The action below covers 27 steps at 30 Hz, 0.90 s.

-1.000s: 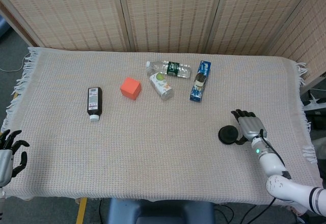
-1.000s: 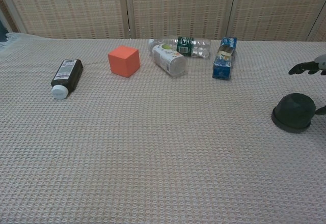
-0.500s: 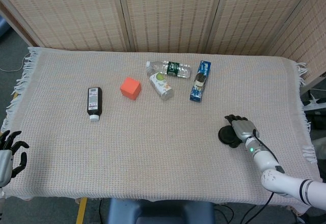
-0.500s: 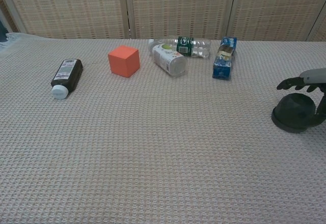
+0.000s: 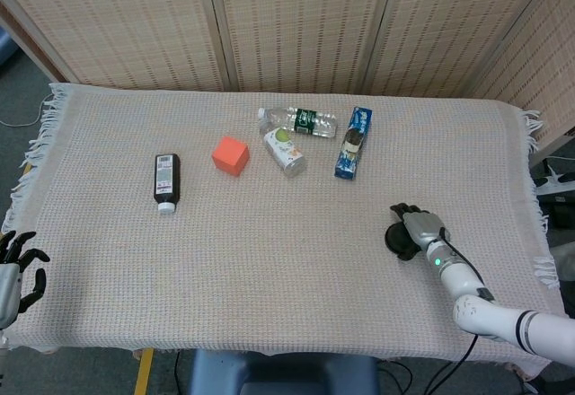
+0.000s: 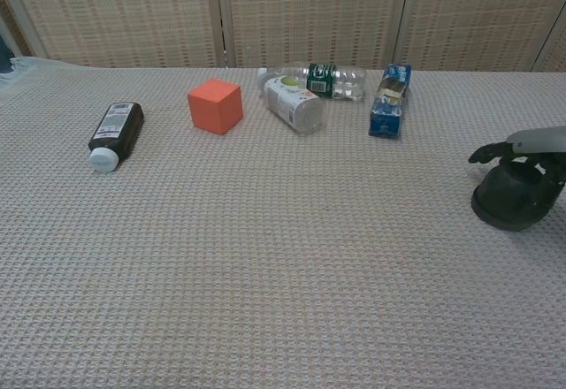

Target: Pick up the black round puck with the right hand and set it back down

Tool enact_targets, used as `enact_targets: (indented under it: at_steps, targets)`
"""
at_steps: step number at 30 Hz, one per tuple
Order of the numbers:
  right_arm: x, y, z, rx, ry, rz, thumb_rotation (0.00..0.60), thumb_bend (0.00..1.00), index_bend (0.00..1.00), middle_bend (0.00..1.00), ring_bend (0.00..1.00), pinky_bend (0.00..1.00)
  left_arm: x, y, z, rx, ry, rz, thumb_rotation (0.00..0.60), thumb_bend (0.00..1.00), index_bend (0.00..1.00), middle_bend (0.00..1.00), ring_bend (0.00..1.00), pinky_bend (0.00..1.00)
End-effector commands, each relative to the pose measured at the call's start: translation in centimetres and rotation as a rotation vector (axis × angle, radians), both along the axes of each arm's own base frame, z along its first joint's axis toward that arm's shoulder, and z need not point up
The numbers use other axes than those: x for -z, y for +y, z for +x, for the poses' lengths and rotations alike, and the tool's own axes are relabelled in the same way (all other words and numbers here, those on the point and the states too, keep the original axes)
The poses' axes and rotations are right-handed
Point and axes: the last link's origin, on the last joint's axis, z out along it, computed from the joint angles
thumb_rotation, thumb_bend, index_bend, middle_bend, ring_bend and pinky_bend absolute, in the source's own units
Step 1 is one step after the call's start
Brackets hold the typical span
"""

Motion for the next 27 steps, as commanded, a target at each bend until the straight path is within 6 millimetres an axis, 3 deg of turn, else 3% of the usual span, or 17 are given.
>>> enact_targets:
  at_steps: [1,12,19,27]
  targets:
    - [0.3,-0.1,-0.1,-0.004,0.001,0.003,0.600,0.11,0.03,0.02,0.00,0.16,0.0,0.0,0.0,-0.002,-0.001,0.002,0.600,0.54,0.46,0.17,0.08,0.27]
    - [0.6,-0.2,-0.5,-0.019,0.014,-0.010,0.600,0.12,0.13,0.14,0.14,0.25,-0.6,0.0,-0.3,-0.023,-0.012,0.031,0.600,0.54,0.46,0.17,0.09,0.27]
    - [0.6,-0.3,-0.7,-0.022,0.003,-0.031,0.600,0.26,0.22,0.20,0.23,0.31,-0.9,-0.1,-0.3,-0.034,-0.017,0.042,0.600,0.54,0.46,0.17,0.09,0.27]
    - [0.4,-0.5,-0.9,-0.064,0.021,-0.113,0.600,0.34,0.48,0.36,0.41,0.46,-1.4,-0.2,-0.4,-0.043,-0.030,0.066,0.600,0.54,0.46,0.17,0.09,0.27]
